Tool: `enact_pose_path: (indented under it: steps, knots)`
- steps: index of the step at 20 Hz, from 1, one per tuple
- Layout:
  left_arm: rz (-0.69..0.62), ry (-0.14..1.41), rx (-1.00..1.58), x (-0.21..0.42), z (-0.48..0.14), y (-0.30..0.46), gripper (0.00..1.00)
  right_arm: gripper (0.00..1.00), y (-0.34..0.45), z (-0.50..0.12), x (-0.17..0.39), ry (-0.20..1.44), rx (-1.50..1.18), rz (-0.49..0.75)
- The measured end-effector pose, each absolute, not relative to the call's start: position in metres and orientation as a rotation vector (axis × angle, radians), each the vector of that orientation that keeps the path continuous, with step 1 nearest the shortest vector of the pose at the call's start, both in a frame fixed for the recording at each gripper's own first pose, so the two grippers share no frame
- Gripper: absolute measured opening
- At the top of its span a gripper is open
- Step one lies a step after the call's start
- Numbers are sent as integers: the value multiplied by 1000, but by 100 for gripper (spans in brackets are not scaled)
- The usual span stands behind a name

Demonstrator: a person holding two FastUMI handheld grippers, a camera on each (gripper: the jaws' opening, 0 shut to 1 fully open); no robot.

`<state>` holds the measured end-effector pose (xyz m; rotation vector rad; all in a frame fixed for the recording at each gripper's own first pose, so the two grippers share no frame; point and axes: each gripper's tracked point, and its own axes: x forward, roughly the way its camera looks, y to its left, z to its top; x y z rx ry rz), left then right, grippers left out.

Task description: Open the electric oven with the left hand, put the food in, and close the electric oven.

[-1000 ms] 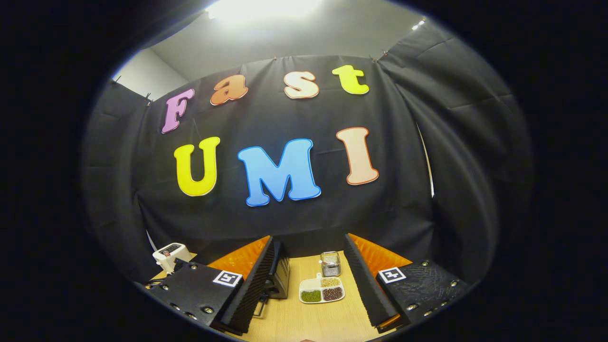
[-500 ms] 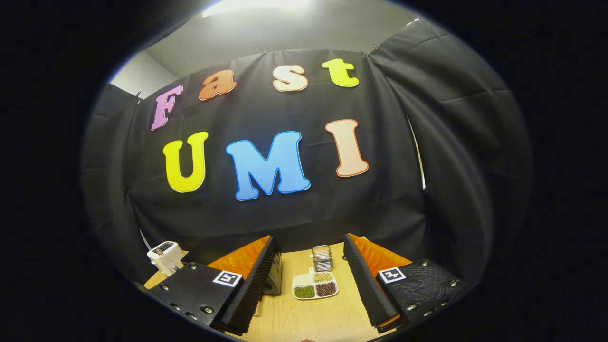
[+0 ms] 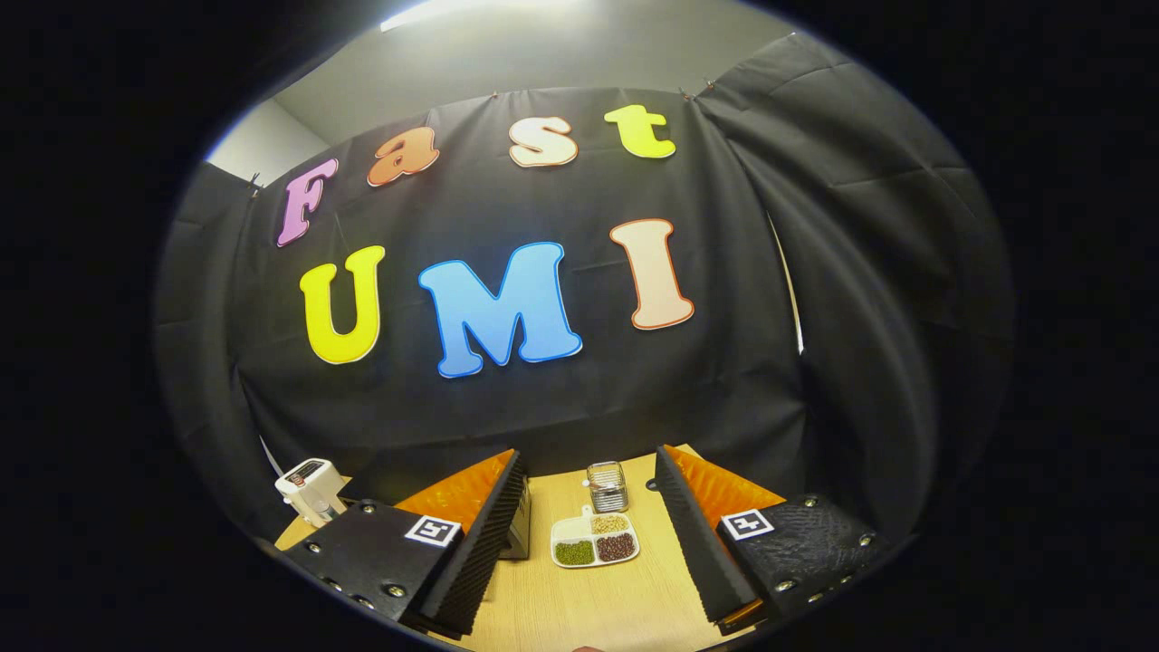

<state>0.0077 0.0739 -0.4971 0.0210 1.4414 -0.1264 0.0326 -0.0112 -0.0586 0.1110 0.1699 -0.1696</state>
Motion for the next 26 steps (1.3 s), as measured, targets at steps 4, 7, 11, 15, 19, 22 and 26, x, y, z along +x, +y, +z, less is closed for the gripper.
enact_pose_path:
  steps: [4, 7, 11, 15, 19, 22, 26]
  knots:
    - [-131, 1405, 19, 8, -484, 73, 100, 89, -5, -62, 32, 173, 116, -153]
    - [-142, 1372, 8, 7, -470, 74, 100, 89, 5, -57, 36, 168, 118, -130]
    - [-144, 1334, -2, 8, -456, 74, 100, 89, 16, -55, 36, 163, 125, -97]
    - [-139, 1300, 3, 10, -443, 74, 100, 89, 16, -53, 38, 155, 135, -83]
    - [-127, 1256, 37, 15, -435, 79, 97, 89, 13, -57, 34, 164, 162, -80]
    - [-121, 1231, 45, 22, -429, 80, 96, 89, 9, -63, 33, 172, 171, -87]
    - [-117, 1218, 52, 28, -424, 82, 97, 89, 6, -66, 30, 174, 181, -97]
